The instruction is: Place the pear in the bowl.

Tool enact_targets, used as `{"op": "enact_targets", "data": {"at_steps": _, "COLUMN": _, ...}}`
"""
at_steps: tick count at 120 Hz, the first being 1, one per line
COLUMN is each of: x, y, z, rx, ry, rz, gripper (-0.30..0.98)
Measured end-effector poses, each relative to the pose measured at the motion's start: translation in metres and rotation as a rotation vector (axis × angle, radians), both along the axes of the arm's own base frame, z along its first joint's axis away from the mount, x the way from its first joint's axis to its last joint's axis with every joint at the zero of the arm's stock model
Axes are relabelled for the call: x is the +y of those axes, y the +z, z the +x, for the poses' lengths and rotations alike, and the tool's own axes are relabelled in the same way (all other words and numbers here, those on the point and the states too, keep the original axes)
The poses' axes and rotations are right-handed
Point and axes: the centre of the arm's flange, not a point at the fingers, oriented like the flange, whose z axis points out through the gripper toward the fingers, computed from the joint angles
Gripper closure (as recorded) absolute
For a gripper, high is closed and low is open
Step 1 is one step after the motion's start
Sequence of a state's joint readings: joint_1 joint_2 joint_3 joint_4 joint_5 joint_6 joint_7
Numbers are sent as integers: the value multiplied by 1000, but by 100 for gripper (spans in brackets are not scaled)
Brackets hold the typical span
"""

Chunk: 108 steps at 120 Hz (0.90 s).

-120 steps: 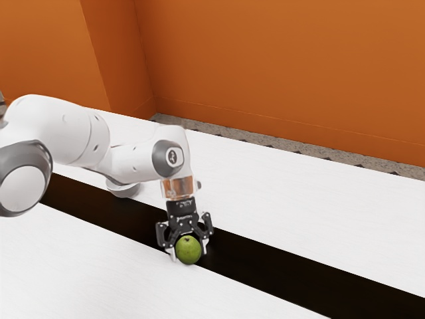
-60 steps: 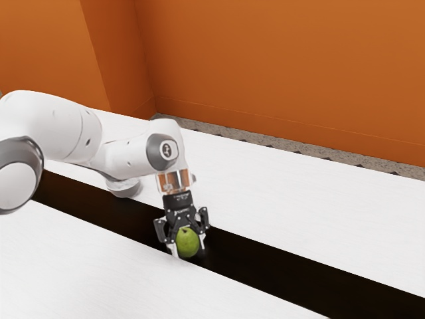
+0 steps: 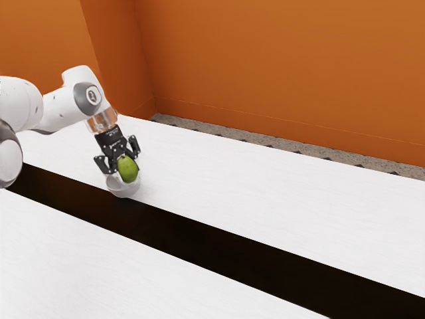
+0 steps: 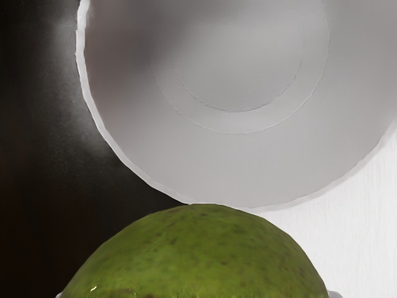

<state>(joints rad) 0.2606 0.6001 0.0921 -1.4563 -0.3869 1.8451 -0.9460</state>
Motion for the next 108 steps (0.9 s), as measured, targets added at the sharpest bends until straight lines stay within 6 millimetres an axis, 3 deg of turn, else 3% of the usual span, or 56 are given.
{"op": "enact_targets", "data": {"at_steps": 13, "x": 38, "y": -12, "z": 6, "rx": -18, "ry": 40, "rz": 25, "gripper": 24}}
{"op": "enact_targets", "data": {"at_steps": 22, "x": 53, "y": -14, "z": 3, "rx": -26, "ry": 57, "rz": 34, "gripper": 25}}
{"op": "enact_targets", "data": {"at_steps": 41, "x": 63, "y": -18, "z": 10, "rx": -46, "ry": 62, "rz": 49, "gripper": 25}}
{"op": "enact_targets", "data": {"at_steps": 71, "x": 67, "y": -12, "z": 13, "rx": -68, "ry": 59, "rz": 59, "gripper": 9}}
{"op": "enact_targets", "data": {"at_steps": 79, "x": 64, "y": 11, "z": 9, "rx": -89, "ry": 48, "rz": 72, "gripper": 7}}
{"op": "enact_targets", "data": {"at_steps": 89, "x": 52, "y": 56, "z": -16, "rx": -113, "ry": -9, "rz": 88, "gripper": 5}}
{"op": "enact_targets", "data": {"at_steps": 97, "x": 20, "y": 105, "z": -37, "rx": -170, "ry": -115, "rz": 97, "gripper": 4}}
{"op": "enact_targets", "data": {"at_steps": 108, "x": -34, "y": 176, "z": -49, "rx": -274, "ry": -332, "rz": 130, "gripper": 3}}
